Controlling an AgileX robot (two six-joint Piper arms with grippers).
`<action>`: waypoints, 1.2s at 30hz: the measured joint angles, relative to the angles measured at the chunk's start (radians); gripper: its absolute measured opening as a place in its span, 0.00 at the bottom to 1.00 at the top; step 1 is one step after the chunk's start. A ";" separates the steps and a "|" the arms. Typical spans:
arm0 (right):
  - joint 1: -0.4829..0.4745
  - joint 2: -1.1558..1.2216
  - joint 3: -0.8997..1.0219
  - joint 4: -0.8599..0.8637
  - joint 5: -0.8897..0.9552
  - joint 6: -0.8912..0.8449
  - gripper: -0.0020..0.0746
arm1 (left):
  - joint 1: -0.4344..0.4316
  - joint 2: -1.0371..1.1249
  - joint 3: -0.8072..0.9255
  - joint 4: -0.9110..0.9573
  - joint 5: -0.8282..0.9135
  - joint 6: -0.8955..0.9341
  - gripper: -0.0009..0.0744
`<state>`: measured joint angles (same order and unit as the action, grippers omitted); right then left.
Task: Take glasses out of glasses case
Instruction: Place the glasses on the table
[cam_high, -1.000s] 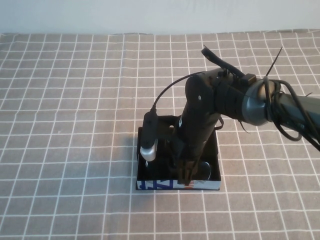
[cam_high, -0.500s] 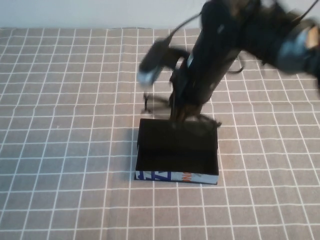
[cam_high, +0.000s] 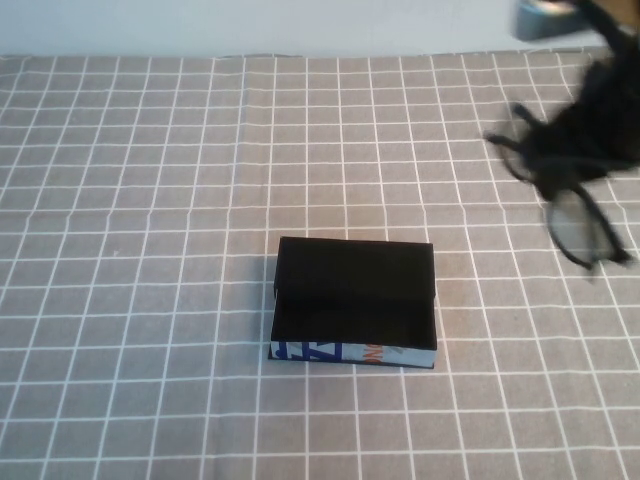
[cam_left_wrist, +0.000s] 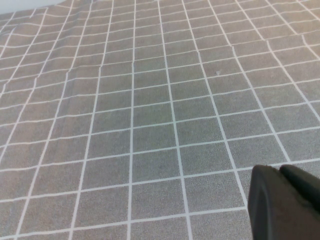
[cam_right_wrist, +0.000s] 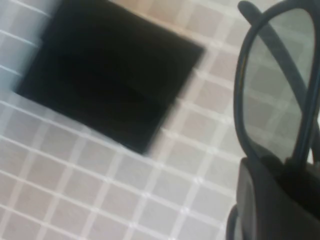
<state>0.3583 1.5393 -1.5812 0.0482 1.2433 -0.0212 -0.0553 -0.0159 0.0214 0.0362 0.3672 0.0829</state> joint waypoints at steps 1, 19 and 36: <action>-0.028 -0.024 0.045 -0.002 0.002 0.002 0.09 | 0.000 0.000 0.000 0.000 0.000 0.000 0.01; -0.174 0.105 0.493 0.040 -0.332 0.084 0.09 | 0.000 0.000 0.000 0.000 0.000 0.000 0.01; -0.174 0.223 0.495 0.150 -0.474 0.015 0.35 | 0.000 0.000 0.000 0.000 0.000 0.000 0.01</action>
<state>0.1840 1.7618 -1.0859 0.1980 0.7692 -0.0066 -0.0553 -0.0159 0.0214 0.0362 0.3672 0.0829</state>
